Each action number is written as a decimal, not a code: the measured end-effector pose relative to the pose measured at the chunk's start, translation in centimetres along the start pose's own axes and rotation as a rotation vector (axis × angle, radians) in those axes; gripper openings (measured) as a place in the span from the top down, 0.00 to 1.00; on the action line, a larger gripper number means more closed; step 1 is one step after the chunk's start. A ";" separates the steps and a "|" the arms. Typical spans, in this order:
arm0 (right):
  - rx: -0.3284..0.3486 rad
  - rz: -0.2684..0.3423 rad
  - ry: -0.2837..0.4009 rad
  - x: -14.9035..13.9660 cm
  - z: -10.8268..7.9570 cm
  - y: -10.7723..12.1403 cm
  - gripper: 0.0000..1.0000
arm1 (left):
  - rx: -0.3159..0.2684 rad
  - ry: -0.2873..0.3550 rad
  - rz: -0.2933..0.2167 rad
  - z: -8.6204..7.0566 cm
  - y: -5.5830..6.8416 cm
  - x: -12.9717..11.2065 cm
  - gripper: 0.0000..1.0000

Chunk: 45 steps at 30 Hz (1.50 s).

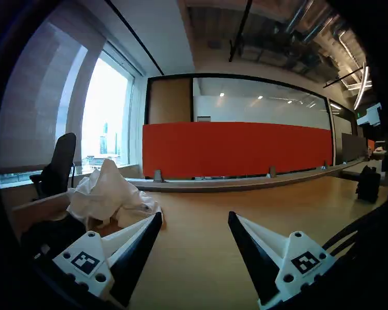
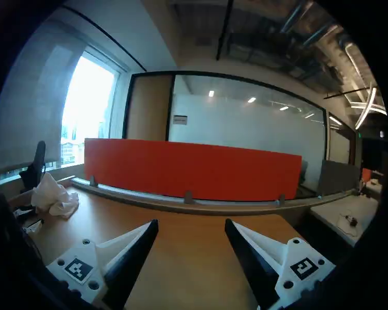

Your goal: Fold towel

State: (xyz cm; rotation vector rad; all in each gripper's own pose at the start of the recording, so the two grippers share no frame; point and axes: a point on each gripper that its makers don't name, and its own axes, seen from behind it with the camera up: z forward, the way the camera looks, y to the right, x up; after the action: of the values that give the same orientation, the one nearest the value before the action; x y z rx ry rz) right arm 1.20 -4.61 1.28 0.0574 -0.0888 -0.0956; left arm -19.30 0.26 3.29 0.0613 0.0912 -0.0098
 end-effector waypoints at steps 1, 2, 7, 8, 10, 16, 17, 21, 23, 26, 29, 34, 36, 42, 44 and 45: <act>0.000 -0.003 0.000 0.0 0.0 0.0 0.00 | 0.001 -0.001 -0.001 0.0 -0.1 0.0 0.05; 0.000 -0.005 -0.001 0.1 0.0 0.0 0.00 | 0.002 -0.003 -0.002 0.0 -0.1 0.0 0.05; 0.000 -0.013 0.000 0.4 -0.1 -0.2 0.00 | -0.002 -0.007 -0.001 0.0 -0.1 -0.1 0.05; 0.001 -0.013 -0.001 0.5 -0.1 -0.3 0.00 | -0.003 -0.007 -0.001 0.0 -0.1 -0.1 0.05; 0.003 -0.014 0.000 0.5 -0.1 -0.4 0.00 | -0.004 -0.008 -0.001 0.0 -0.1 -0.1 0.05; 0.009 -0.008 0.012 0.7 -0.2 -0.6 0.00 | -0.005 -0.009 0.000 0.0 0.0 -0.2 0.05; 0.008 -0.005 0.015 0.7 -0.2 -0.5 0.00 | -0.005 -0.009 0.000 0.0 0.0 -0.2 0.05; 0.006 0.010 0.040 1.2 -0.3 -0.1 0.00 | -0.005 -0.009 0.000 -0.1 0.0 -0.2 0.05; -0.002 0.014 0.060 1.7 -0.5 0.6 0.00 | -0.004 -0.009 0.000 -0.1 0.0 -0.2 0.05; -0.026 0.015 0.095 2.3 -0.7 1.8 0.00 | -0.004 -0.009 0.000 -0.1 0.0 -0.3 0.05; -0.054 0.010 0.120 2.4 -0.9 3.2 0.00 | -0.004 -0.008 0.001 -0.1 0.0 -0.4 0.05; -0.085 0.013 0.137 1.4 -0.9 4.7 0.00 | -0.004 -0.008 0.000 -0.1 0.1 -0.4 0.05; -0.083 0.016 0.145 0.9 -0.9 4.8 0.00 | -0.004 -0.008 0.000 -0.1 0.0 -0.4 0.05; -0.062 0.045 0.149 -1.6 -0.9 4.5 0.00 | -0.004 -0.008 0.000 -0.1 0.1 -0.5 0.05; -0.064 0.061 0.148 -2.6 -0.8 4.7 0.00 | -0.004 -0.008 0.000 -0.2 0.1 -0.5 0.05; -0.065 0.068 0.147 -3.1 -0.7 4.7 0.00 | -0.004 -0.008 0.000 -0.2 0.1 -0.5 0.05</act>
State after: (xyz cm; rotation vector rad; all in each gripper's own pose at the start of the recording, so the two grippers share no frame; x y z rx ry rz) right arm -1.37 0.45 0.57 -0.0039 0.0595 -0.0264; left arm -19.78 0.37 3.18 0.0574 0.0830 -0.0098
